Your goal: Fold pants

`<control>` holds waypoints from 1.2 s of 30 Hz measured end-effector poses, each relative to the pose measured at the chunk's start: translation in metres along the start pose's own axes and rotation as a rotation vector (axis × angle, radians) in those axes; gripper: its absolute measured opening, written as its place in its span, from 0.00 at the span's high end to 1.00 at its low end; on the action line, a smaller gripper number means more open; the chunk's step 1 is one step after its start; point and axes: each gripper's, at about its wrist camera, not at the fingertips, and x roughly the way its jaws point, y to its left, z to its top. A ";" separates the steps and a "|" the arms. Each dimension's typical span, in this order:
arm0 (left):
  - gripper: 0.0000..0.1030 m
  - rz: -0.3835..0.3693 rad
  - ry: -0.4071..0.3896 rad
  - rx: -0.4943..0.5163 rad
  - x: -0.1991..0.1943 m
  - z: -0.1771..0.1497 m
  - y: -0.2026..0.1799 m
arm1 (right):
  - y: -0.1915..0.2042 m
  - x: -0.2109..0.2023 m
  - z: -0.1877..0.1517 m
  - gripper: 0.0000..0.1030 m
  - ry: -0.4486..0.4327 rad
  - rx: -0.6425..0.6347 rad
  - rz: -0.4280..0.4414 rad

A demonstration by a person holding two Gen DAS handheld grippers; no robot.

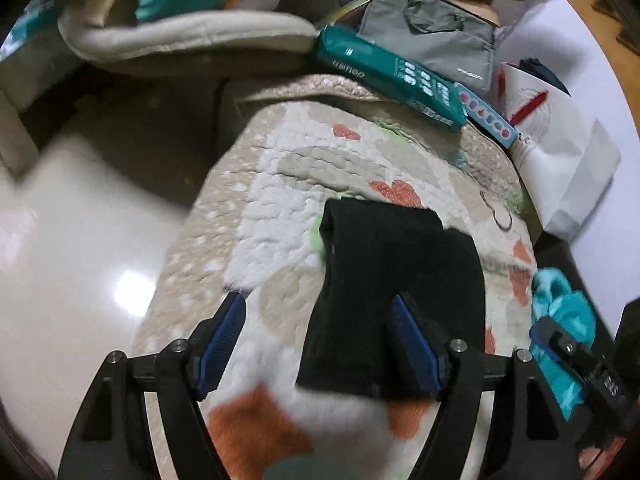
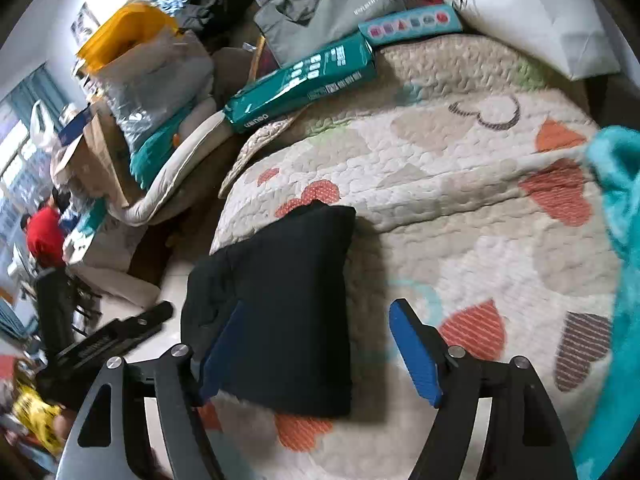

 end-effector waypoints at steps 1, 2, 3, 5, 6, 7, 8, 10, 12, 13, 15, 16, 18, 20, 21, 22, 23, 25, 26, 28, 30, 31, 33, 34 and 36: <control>0.27 0.010 -0.005 0.015 -0.008 -0.005 -0.002 | 0.001 -0.004 -0.004 0.22 -0.003 -0.013 -0.006; 0.27 0.033 -0.011 0.042 -0.019 -0.015 -0.007 | 0.002 -0.009 -0.011 0.22 -0.005 -0.028 -0.014; 0.27 0.044 -0.013 0.054 -0.025 -0.021 -0.010 | 0.003 -0.013 -0.016 0.22 -0.006 -0.038 -0.018; 0.27 0.068 -0.010 0.076 -0.038 -0.035 -0.020 | 0.004 -0.019 -0.026 0.22 -0.003 -0.050 -0.023; 0.27 0.073 -0.006 0.084 -0.044 -0.042 -0.025 | 0.004 -0.022 -0.029 0.22 -0.005 -0.051 -0.023; 0.27 0.076 -0.005 0.088 -0.047 -0.046 -0.030 | 0.005 -0.026 -0.033 0.22 -0.011 -0.047 -0.018; 0.27 0.079 -0.007 0.096 -0.052 -0.053 -0.036 | 0.004 -0.030 -0.037 0.22 -0.020 -0.040 -0.016; 0.27 0.090 -0.013 0.124 -0.060 -0.062 -0.048 | 0.004 -0.037 -0.043 0.22 -0.030 -0.031 -0.012; 0.28 0.109 -0.031 0.160 -0.070 -0.072 -0.060 | 0.005 -0.045 -0.048 0.22 -0.039 -0.038 -0.007; 0.27 0.113 -0.036 0.169 -0.074 -0.075 -0.063 | 0.006 -0.050 -0.051 0.22 -0.048 -0.047 -0.010; 0.27 0.120 -0.045 0.181 -0.081 -0.081 -0.069 | 0.008 -0.057 -0.055 0.22 -0.063 -0.059 -0.015; 0.27 0.123 -0.049 0.181 -0.084 -0.083 -0.070 | 0.008 -0.060 -0.057 0.21 -0.070 -0.061 -0.016; 0.27 0.134 -0.057 0.171 -0.089 -0.087 -0.071 | 0.008 -0.066 -0.061 0.21 -0.079 -0.060 -0.014; 0.27 0.154 -0.067 0.162 -0.092 -0.090 -0.068 | 0.008 -0.070 -0.064 0.20 -0.086 -0.061 -0.017; 0.27 0.163 -0.072 0.160 -0.093 -0.091 -0.067 | 0.007 -0.072 -0.065 0.20 -0.090 -0.061 -0.021; 0.27 0.176 -0.080 0.160 -0.094 -0.093 -0.066 | 0.006 -0.073 -0.066 0.20 -0.093 -0.060 -0.026; 0.27 0.194 -0.088 0.160 -0.096 -0.094 -0.064 | 0.005 -0.074 -0.067 0.20 -0.094 -0.059 -0.031; 0.27 0.215 -0.100 0.157 -0.097 -0.097 -0.060 | 0.004 -0.075 -0.068 0.20 -0.096 -0.056 -0.042; 0.27 0.223 -0.105 0.155 -0.097 -0.098 -0.058 | 0.004 -0.076 -0.069 0.20 -0.101 -0.057 -0.046; 0.27 0.238 -0.111 0.146 -0.097 -0.101 -0.053 | 0.007 -0.078 -0.071 0.20 -0.113 -0.067 -0.056; 0.27 0.238 -0.106 0.137 -0.093 -0.104 -0.047 | 0.011 -0.079 -0.075 0.19 -0.119 -0.096 -0.082; 0.27 0.236 -0.097 0.130 -0.089 -0.106 -0.043 | 0.014 -0.078 -0.077 0.19 -0.120 -0.113 -0.097; 0.27 0.237 -0.077 0.118 -0.081 -0.108 -0.037 | 0.020 -0.076 -0.084 0.18 -0.122 -0.150 -0.127; 0.27 0.233 -0.059 0.111 -0.076 -0.109 -0.034 | 0.023 -0.073 -0.087 0.17 -0.120 -0.169 -0.139; 0.27 0.226 -0.030 0.097 -0.067 -0.110 -0.029 | 0.029 -0.065 -0.094 0.17 -0.103 -0.208 -0.162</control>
